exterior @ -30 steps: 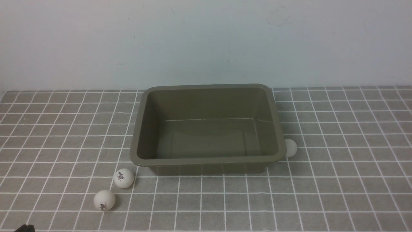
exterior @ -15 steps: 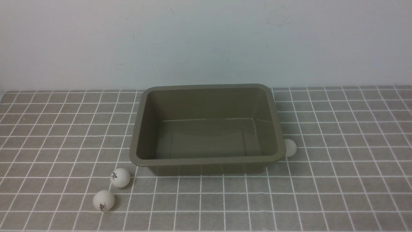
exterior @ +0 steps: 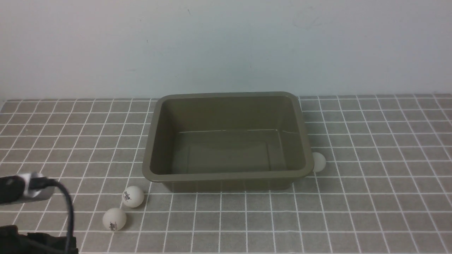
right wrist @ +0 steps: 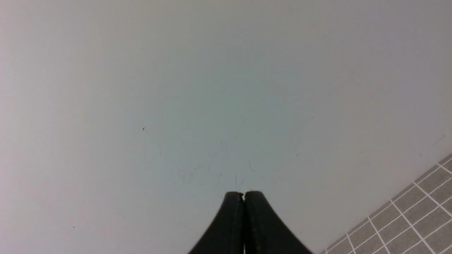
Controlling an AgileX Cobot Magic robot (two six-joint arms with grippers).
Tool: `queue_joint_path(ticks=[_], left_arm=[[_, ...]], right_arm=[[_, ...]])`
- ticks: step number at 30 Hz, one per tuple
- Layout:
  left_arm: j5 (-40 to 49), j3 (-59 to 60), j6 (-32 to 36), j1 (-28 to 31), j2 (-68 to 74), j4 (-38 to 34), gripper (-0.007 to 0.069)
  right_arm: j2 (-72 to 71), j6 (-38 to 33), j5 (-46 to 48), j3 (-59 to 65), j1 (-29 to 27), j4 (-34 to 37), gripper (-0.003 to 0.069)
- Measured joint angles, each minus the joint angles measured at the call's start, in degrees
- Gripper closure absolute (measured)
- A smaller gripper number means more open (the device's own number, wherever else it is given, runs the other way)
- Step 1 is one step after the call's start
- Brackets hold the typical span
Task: Put the table tennis balls into the box on the grey coffee tablecloth.
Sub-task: 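Reach for and grasp a ping pong ball on the table beside the basket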
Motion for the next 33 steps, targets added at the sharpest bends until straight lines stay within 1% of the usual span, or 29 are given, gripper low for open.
queue_joint_path(ticks=[2,3,6,9,12,14,15,16,17,18,19,20,21,22,24,25,27,30,32,33], left_arm=[[1.16,-2.69,0.19,0.06,7.42,2.13,0.0629],[1.16,-2.96,0.19,0.06,8.22,2.27,0.0629],[1.22,-7.81,2.68,0.06,20.36,3.20,0.0629],[1.16,-11.46,4.71,0.06,27.65,3.25,0.0624],[0.79,-15.13,7.56,-0.46,33.34,3.31,0.0584],[-0.13,-16.24,8.81,-0.87,34.93,3.31,0.0549],[-1.03,-16.58,9.59,-1.10,35.54,3.31,0.0526],[-2.62,-16.91,10.31,-1.34,36.31,3.20,0.0485],[-3.56,-17.05,10.59,-1.40,36.71,3.20,0.0461],[-6.22,-17.12,11.09,-1.53,37.69,3.16,0.0390],[-7.43,-17.12,11.22,-1.53,38.52,3.09,0.0334],[-8.57,-17.17,11.36,-1.53,39.32,3.03,0.0287],[-9.76,-17.18,11.36,-1.53,40.22,2.93,0.0244],[-10.22,-17.18,11.42,-1.53,40.60,2.86,0.0228],[-12.93,-17.29,11.53,-1.53,43.16,2.09,0.0155],[-13.44,-17.42,11.53,-1.53,43.89,1.65,0.0139],[-15.03,-17.49,11.84,-1.53,46.29,0.59,0.0121],[-15.83,-17.49,13.44,-1.53,49.01,-1.06,0.0128],[-15.83,-17.49,14.37,-1.53,50.86,-2.40,0.0167],[-15.45,-17.49,14.66,-1.53,51.57,-3.25,0.0202]], right_arm=[[0.00,-0.13,-0.18,0.00,0.00,0.13,0.0669],[0.00,-0.13,-0.20,0.00,0.00,0.13,0.0669],[0.00,-0.06,-0.86,0.00,0.00,0.24,0.0669],[0.00,0.25,0.22,-0.23,0.00,0.24,0.0669],[0.99,-0.56,13.99,-5.79,0.79,-1.97,0.0669],[4.15,-2.15,23.30,-12.00,1.55,-4.56,0.0669],[7.01,-3.47,28.30,-15.80,1.96,-5.79,0.0669],[9.61,-4.78,31.25,-18.10,2.22,-6.35,0.0669],[11.71,-5.89,34.02,-20.44,2.45,-6.88,0.0669],[18.87,-10.11,41.97,-28.02,2.99,-7.38,0.0669],[22.93,-13.35,47.69,-32.23,3.14,-7.38,0.0669],[26.05,-16.12,51.31,-35.40,3.31,-7.23,0.0669],[28.34,-18.78,53.74,-37.57,3.30,-7.15,0.0668],[29.94,-20.24,55.70,-39.44,3.34,-6.88,0.0668],[34.75,-24.27,58.87,-42.75,3.34,-5.79,0.0668],[35.79,-25.03,59.31,-43.08,3.34,-5.30,0.0668],[38.41,-26.72,59.75,-43.67,3.34,-3.05,0.0668],[40.44,-28.72,59.64,-43.45,3.34,-0.54,0.0668],[41.29,-30.23,58.72,-42.94,3.34,0.66,0.0668],[41.75,-30.82,58.45,-42.87,3.34,0.80,0.0668]])
